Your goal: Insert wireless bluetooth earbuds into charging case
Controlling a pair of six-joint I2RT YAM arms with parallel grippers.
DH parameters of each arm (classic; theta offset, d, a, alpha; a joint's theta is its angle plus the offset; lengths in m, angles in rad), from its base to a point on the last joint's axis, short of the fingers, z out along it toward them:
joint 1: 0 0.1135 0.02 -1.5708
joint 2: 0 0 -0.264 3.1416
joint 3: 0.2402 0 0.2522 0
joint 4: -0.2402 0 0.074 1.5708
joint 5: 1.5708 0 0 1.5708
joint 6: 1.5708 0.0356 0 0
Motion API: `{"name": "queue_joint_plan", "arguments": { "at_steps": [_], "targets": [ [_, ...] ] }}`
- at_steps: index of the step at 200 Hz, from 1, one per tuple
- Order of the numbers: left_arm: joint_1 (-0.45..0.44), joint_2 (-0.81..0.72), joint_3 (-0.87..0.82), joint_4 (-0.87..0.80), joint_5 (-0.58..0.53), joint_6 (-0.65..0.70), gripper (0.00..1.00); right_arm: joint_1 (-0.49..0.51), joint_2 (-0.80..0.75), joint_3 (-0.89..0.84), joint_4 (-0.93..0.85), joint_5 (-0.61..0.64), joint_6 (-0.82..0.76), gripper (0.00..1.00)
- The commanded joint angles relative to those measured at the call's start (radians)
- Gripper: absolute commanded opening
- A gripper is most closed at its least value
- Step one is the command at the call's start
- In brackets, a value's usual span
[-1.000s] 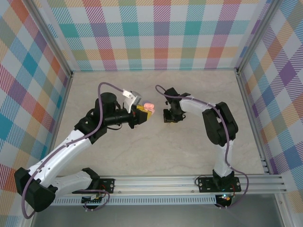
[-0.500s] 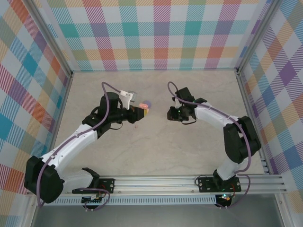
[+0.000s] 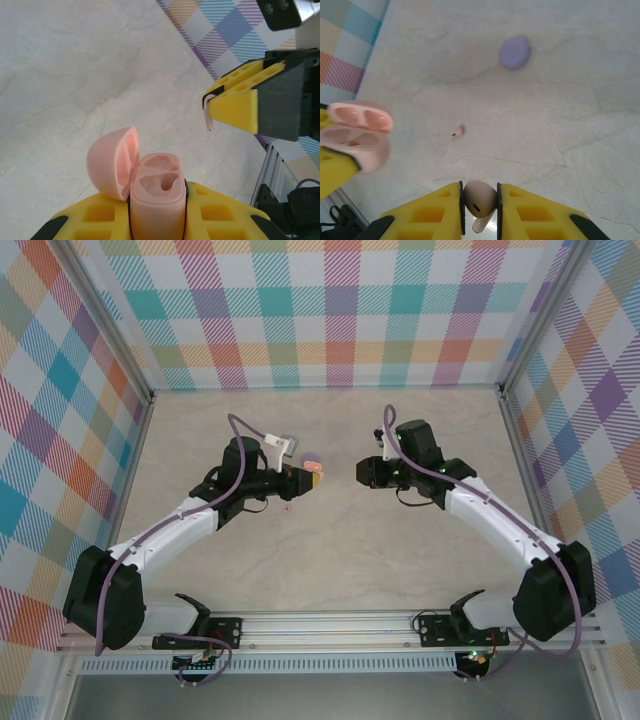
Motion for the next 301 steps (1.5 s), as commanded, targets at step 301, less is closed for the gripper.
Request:
{"name": "queue_joint_plan", "arguments": {
  "at_steps": [301],
  "targets": [
    [-0.128,-0.113,0.017,0.231,0.133,0.101,0.13,0.203,-0.133,0.168,0.057,0.053,-0.064,0.22]
  ]
}}
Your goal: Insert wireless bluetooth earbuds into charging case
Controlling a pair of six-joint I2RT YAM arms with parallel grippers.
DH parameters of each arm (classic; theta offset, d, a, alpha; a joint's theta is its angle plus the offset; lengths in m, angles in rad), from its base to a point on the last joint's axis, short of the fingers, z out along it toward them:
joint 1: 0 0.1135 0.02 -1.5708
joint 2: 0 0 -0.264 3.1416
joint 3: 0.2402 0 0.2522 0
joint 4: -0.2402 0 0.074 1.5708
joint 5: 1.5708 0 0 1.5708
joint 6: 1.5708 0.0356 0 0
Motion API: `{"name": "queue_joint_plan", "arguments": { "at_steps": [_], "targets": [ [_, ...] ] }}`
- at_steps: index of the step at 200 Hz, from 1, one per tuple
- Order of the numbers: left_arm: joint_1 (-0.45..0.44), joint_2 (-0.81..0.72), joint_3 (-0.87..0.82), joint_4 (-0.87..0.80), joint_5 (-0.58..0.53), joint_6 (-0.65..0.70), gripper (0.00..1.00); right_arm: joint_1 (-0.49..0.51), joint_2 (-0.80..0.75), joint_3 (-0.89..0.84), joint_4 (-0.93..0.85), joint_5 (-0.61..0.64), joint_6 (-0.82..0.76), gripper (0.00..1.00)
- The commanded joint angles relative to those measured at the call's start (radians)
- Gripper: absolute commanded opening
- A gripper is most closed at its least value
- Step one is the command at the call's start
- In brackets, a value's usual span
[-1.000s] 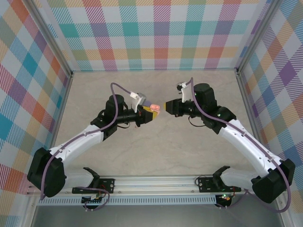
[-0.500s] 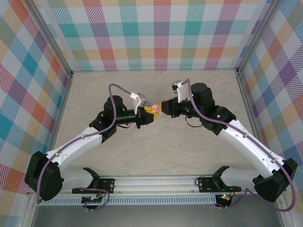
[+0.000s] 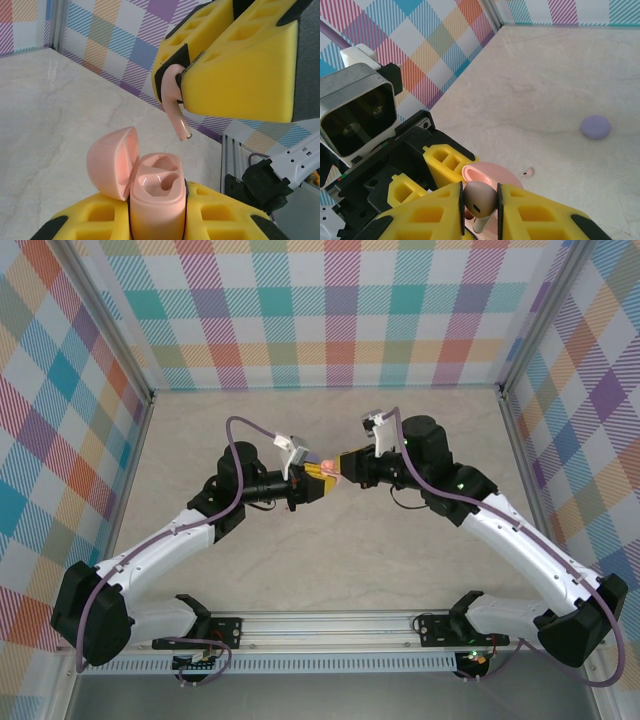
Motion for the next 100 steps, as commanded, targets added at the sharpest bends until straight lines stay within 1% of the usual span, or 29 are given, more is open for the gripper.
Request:
{"name": "queue_joint_plan", "arguments": {
  "at_steps": [1,100],
  "targets": [
    [-0.014,-0.015,0.04,0.026,0.008,-0.028,0.13,0.01,0.013,0.032,0.036,0.0,-0.012,0.22],
    [-0.018,-0.016,0.053,0.021,0.01,-0.057,0.13,0.018,0.03,0.032,0.04,0.006,-0.016,0.22]
  ]
}}
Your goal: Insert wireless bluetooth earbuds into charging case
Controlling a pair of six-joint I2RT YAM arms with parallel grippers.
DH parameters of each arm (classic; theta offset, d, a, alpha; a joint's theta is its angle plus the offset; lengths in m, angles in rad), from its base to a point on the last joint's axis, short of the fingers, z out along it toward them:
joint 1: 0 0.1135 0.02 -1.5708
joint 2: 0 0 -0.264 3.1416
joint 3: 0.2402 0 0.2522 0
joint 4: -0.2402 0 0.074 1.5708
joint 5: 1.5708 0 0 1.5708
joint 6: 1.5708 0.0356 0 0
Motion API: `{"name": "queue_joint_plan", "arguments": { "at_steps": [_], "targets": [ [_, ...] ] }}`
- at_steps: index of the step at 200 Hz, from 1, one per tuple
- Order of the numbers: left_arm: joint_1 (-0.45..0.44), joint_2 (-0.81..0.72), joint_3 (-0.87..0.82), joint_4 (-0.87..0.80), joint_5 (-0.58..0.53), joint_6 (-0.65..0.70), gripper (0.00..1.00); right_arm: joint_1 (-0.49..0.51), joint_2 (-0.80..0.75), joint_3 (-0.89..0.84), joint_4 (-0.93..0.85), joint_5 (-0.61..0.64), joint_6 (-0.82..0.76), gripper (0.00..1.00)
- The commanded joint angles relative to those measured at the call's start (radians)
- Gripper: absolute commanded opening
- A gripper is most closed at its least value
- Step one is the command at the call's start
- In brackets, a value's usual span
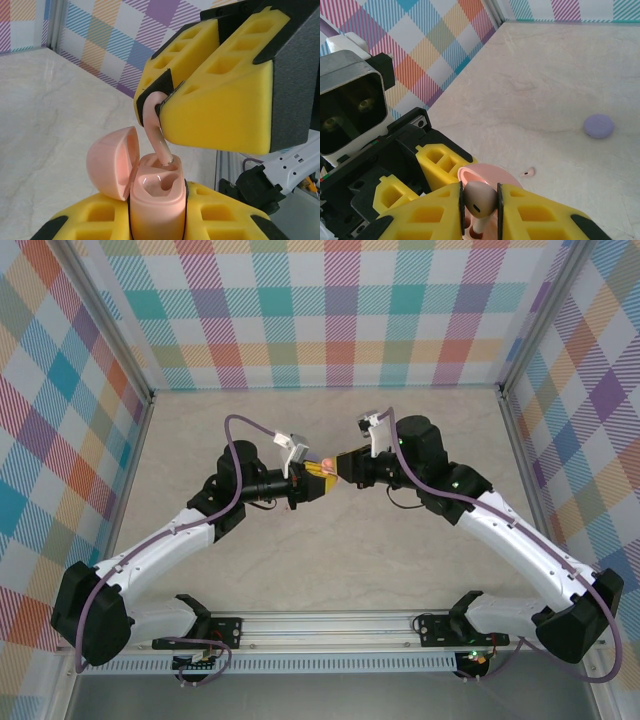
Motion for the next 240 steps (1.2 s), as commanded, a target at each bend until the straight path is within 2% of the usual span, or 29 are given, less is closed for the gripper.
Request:
{"name": "queue_joint_plan", "arguments": {
  "at_steps": [1,64,160,240],
  "targets": [
    [-0.014,-0.016,0.039,0.022,0.011,-0.022,0.13,0.009,0.009,0.033,0.026,0.004,-0.015,0.22],
    [-0.014,0.009,0.047,0.061,-0.017,-0.092,0.12,0.014,0.01,0.031,0.014,0.001,-0.024,0.22],
    [-0.014,0.012,0.055,0.071,-0.071,-0.12,0.12,0.019,0.016,0.038,-0.014,-0.011,-0.036,0.22],
    [-0.013,0.034,0.073,0.078,-0.033,-0.108,0.1,0.021,0.037,0.067,-0.044,-0.048,-0.045,0.22]
  ]
}}
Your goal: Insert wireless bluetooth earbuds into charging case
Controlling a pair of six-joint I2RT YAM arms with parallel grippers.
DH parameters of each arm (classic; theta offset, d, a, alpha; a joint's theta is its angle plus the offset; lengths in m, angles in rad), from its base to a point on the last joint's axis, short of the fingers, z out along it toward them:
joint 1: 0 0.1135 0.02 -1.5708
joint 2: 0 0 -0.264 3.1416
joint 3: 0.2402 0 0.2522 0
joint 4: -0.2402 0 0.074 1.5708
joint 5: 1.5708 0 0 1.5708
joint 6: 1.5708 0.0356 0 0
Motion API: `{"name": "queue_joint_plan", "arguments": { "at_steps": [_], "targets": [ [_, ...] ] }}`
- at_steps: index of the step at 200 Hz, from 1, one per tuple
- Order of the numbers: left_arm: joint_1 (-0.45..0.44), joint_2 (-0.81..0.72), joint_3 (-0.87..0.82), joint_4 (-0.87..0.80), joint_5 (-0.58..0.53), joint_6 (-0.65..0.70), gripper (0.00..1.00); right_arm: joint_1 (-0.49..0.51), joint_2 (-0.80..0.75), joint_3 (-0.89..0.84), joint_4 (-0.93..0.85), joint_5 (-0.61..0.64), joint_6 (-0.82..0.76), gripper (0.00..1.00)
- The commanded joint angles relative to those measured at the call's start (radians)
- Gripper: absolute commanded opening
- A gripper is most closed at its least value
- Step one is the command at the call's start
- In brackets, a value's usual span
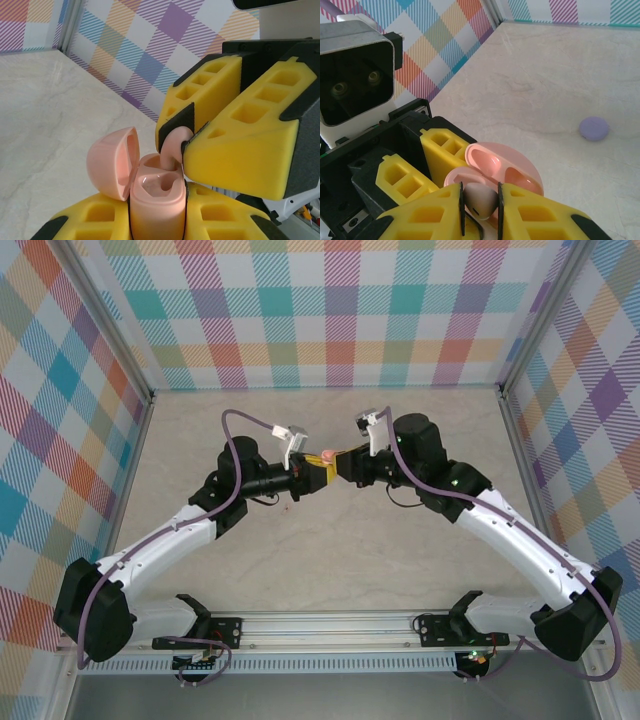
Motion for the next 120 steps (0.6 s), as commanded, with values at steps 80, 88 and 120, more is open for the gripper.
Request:
{"name": "queue_joint_plan", "arguments": {
  "at_steps": [80,88,120],
  "targets": [
    [-0.014,-0.017,0.031,0.02,0.022,0.081,0.09,0.016,0.036,0.064,-0.049,-0.065,-0.017,0.27],
    [-0.013,-0.018,0.029,0.02,0.025,0.085,0.09,0.016,0.034,0.066,-0.05,-0.066,-0.014,0.28],
    [-0.013,-0.023,0.026,0.02,0.025,0.09,0.09,0.016,0.034,0.074,-0.063,-0.068,-0.013,0.3]
  ]
}}
